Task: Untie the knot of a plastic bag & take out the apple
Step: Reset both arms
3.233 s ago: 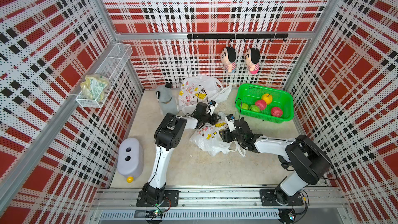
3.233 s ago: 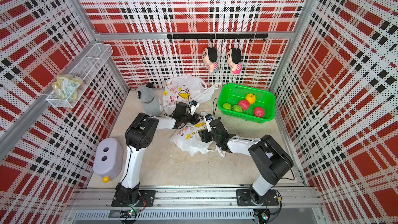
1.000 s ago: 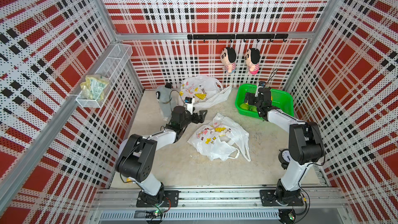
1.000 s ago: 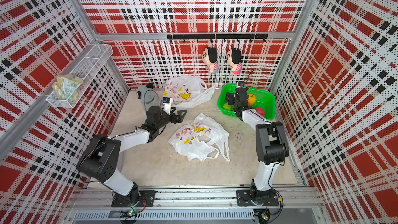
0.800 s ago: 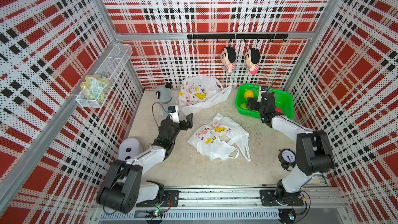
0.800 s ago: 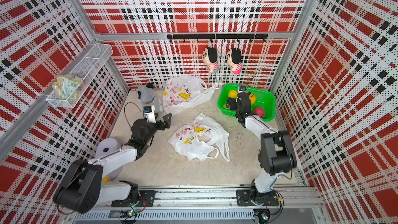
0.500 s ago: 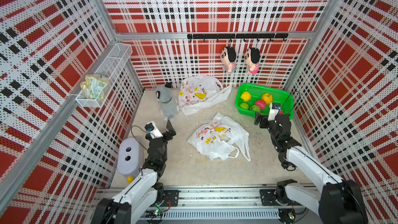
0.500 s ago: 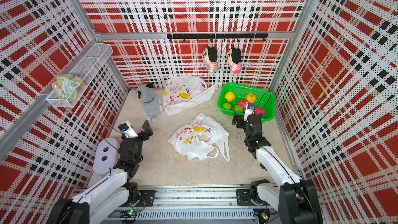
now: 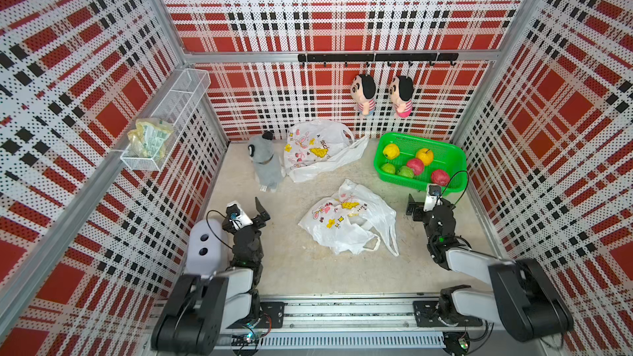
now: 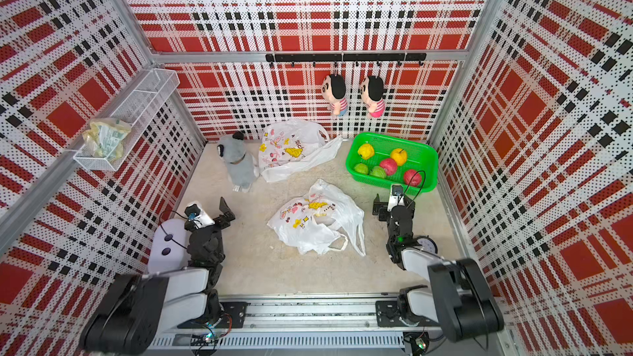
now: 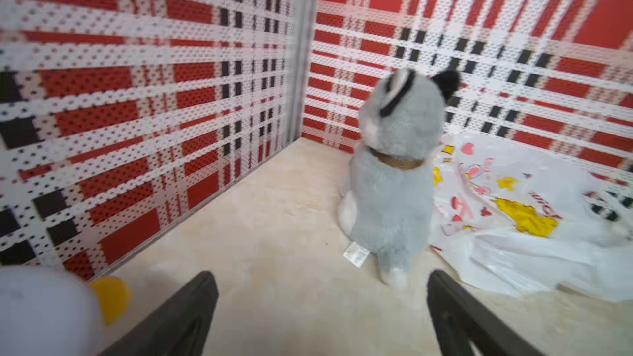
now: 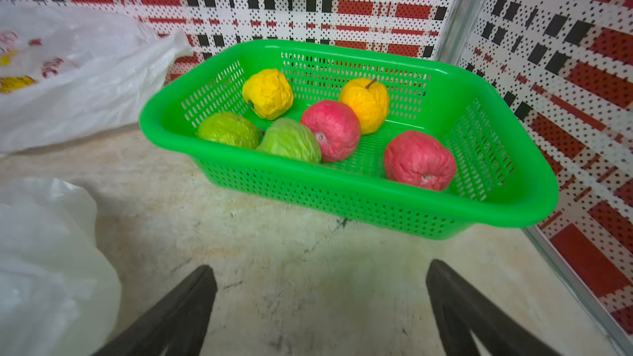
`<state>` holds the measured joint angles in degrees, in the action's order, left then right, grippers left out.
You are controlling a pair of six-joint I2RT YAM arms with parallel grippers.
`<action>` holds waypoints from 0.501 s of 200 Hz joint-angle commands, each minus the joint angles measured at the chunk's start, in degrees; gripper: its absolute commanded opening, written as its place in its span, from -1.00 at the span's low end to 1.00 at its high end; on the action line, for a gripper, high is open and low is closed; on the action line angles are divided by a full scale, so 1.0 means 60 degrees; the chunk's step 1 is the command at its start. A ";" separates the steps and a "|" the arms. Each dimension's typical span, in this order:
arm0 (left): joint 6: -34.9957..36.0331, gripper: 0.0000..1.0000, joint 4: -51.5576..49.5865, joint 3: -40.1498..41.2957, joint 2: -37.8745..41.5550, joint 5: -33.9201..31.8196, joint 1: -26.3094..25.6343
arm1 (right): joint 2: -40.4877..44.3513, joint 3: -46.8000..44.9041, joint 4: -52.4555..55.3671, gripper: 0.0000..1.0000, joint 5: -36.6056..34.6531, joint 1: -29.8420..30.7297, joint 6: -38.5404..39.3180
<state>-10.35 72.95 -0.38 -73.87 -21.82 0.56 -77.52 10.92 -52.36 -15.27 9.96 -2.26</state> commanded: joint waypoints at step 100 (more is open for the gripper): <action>0.1473 0.96 0.2012 -0.1225 -0.2445 0.0221 -0.0659 | -0.2131 0.0514 -0.3215 0.99 -0.0256 -0.1092 -0.0500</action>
<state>-3.27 85.21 -5.41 -90.61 -18.74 -3.53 -90.67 11.75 -76.99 -13.41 4.29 -2.26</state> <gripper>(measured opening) 0.982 0.998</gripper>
